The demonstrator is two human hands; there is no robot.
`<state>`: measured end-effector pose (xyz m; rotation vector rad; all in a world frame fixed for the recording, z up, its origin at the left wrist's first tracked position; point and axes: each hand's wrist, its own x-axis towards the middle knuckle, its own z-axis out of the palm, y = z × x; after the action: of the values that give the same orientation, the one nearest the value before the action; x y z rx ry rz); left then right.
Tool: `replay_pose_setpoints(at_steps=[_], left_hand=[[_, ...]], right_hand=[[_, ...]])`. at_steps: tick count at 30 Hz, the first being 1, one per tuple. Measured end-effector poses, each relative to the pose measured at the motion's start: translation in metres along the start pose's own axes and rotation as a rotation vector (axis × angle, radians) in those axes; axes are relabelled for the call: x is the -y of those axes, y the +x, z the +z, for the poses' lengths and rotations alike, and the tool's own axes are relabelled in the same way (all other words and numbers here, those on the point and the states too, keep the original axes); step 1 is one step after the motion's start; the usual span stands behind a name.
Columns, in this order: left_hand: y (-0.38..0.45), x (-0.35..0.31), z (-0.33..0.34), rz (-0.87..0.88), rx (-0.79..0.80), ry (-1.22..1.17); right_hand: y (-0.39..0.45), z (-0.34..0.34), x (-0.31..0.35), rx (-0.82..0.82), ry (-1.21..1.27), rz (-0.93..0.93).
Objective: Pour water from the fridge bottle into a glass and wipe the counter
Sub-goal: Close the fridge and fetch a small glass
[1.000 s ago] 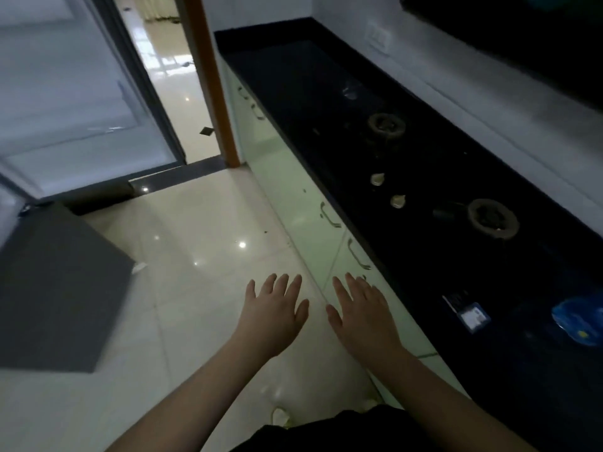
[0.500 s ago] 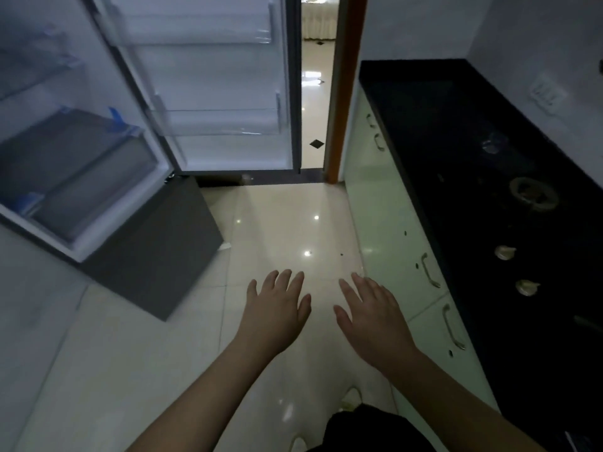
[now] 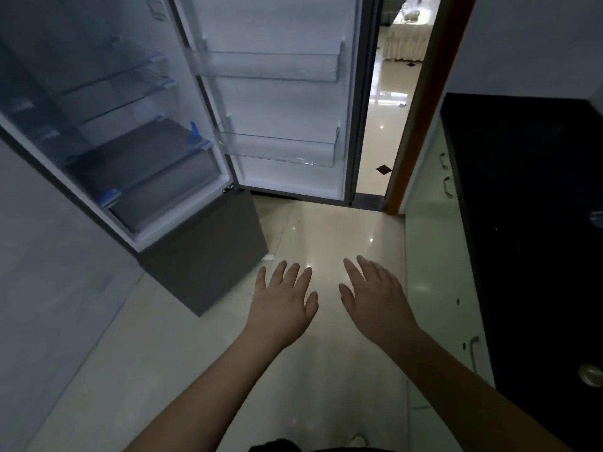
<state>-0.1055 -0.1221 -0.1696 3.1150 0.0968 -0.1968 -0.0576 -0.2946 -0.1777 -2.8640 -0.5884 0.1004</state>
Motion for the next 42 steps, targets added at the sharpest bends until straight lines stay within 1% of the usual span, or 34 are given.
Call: replay_pose_setpoints(at_steps=[3,10,15,18,21,24,26,32,35,37,42], left_hand=[[0.016,0.003,0.0,-0.025,0.01,-0.026],[0.08,0.026,-0.005,-0.035,-0.041,-0.006],[0.14,0.047,-0.002,-0.019,-0.079,-0.047],[0.179,0.058,0.0,-0.004,-0.062,-0.071],[0.218,0.065,-0.002,0.053,-0.033,-0.066],[0.255,0.072,-0.008,0.097,-0.043,-0.044],[0.277,0.074,-0.013,0.118,-0.069,-0.039],[0.337,0.059,-0.018,0.135,-0.108,-0.078],[0.363,0.045,-0.015,0.131,-0.108,-0.09],[0.375,0.035,-0.011,0.105,-0.128,-0.099],[0.401,0.011,-0.006,-0.036,-0.177,-0.116]], right_hand=[[0.021,-0.006,-0.001,0.054,-0.018,-0.036],[0.085,-0.004,-0.005,0.061,-0.026,-0.064],[0.143,0.003,-0.009,0.067,-0.056,-0.071],[0.183,0.004,-0.013,0.099,-0.062,-0.038],[0.221,0.001,-0.016,0.108,-0.067,0.005],[0.253,-0.001,-0.02,0.068,-0.071,0.044],[0.272,-0.003,-0.025,0.07,-0.076,0.056],[0.327,-0.01,-0.051,0.08,-0.059,0.061],[0.355,-0.008,-0.074,0.094,-0.057,0.017],[0.372,-0.006,-0.091,0.102,-0.058,-0.013],[0.41,-0.006,-0.131,0.143,-0.053,-0.055]])
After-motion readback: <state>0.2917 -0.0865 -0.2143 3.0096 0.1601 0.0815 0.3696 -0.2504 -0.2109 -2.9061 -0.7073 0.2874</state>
